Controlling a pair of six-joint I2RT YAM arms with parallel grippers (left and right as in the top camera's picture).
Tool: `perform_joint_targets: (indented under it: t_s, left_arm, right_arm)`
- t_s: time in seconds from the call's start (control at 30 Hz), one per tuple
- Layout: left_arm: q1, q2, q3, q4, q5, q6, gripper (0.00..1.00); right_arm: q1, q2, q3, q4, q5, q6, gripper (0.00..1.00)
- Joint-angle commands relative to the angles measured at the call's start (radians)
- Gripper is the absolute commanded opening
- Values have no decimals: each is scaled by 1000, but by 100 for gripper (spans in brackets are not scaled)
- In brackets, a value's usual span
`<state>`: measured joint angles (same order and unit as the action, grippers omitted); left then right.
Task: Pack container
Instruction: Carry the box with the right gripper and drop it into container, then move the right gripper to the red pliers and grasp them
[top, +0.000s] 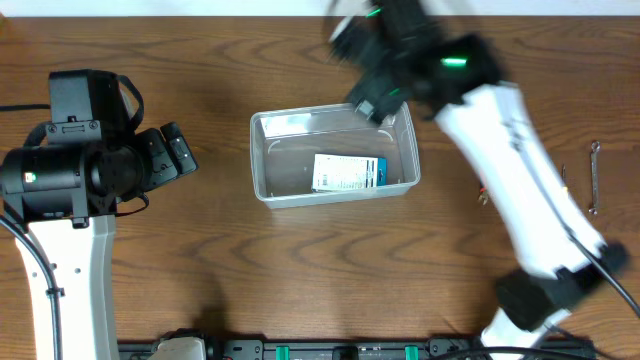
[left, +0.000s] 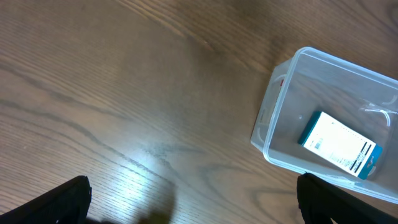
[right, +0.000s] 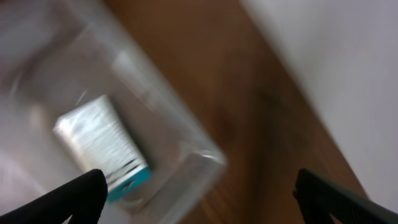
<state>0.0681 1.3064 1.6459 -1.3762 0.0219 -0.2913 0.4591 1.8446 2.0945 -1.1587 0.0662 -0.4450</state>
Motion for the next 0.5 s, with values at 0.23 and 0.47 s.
perform_joint_targets:
  t_s: [0.23, 0.47]
  left_arm:
    - [-2, 2, -6, 1, -12, 9, 98]
    - [-2, 2, -6, 0, -12, 9, 98]
  right_arm:
    - [-394, 28, -59, -158, 76, 707, 99]
    - [-446, 154, -215, -131, 81, 748, 99]
